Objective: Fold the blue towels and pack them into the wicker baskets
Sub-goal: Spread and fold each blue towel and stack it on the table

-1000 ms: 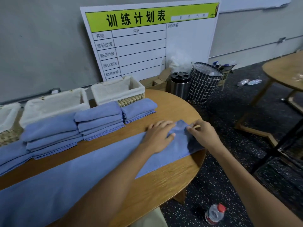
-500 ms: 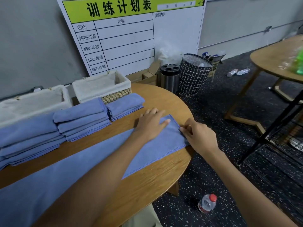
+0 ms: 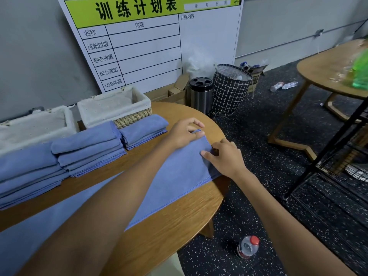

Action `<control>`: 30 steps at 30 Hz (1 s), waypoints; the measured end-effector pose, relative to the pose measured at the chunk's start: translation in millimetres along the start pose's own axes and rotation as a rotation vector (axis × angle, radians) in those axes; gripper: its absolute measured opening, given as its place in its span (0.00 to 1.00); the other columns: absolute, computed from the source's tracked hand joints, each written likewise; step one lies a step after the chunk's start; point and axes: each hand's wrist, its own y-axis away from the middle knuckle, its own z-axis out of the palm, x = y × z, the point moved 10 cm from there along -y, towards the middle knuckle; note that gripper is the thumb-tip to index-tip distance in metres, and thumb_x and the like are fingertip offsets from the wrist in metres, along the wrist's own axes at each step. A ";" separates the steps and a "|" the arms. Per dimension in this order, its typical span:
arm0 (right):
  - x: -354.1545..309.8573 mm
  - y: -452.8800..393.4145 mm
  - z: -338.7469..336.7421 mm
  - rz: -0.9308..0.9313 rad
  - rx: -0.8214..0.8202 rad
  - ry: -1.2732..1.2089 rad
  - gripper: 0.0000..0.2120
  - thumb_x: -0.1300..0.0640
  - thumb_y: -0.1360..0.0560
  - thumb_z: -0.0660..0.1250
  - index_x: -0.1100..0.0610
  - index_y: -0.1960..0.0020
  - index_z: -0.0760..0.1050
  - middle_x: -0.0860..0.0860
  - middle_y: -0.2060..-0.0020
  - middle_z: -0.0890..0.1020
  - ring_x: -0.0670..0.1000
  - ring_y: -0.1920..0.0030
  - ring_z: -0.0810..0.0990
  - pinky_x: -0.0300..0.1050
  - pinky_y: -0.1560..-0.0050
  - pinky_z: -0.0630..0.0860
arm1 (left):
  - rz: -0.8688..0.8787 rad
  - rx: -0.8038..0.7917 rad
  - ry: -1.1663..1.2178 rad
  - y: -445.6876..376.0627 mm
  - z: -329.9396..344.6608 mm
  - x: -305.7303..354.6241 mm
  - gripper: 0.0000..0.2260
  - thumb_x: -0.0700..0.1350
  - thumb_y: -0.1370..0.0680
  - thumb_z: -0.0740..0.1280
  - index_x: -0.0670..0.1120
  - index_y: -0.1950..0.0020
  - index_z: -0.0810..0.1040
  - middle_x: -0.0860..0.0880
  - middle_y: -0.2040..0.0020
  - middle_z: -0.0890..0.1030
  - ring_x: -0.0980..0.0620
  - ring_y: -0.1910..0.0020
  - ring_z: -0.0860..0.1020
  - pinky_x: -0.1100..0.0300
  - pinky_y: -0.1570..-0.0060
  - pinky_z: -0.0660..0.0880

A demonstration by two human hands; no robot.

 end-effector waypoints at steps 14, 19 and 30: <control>-37.0 37.5 -35.4 -0.073 0.154 -0.720 0.07 0.57 0.22 0.69 0.58 0.58 0.78 0.45 0.67 0.78 0.42 0.66 0.75 0.40 0.64 0.71 | 0.027 0.148 0.110 30.5 -60.9 14.7 0.10 0.46 0.21 0.72 0.49 0.41 0.79 0.48 0.53 0.85 0.52 0.62 0.84 0.60 0.61 0.77; -128.0 50.4 -31.2 -0.192 0.116 -0.751 0.13 0.60 0.23 0.68 0.63 0.64 0.71 0.48 0.72 0.70 0.43 0.71 0.67 0.38 0.70 0.62 | -0.115 0.192 0.498 95.6 -120.7 -4.3 0.12 0.52 0.15 0.57 0.52 0.42 0.78 0.43 0.54 0.82 0.46 0.60 0.82 0.58 0.60 0.80; -377.1 138.1 57.5 -0.523 -0.230 -0.828 0.11 0.63 0.23 0.67 0.64 0.63 0.71 0.50 0.70 0.71 0.45 0.67 0.70 0.39 0.64 0.65 | -0.229 0.370 0.580 314.7 -302.0 -42.3 0.37 0.70 0.20 0.41 0.47 0.43 0.81 0.42 0.60 0.82 0.48 0.67 0.74 0.57 0.63 0.69</control>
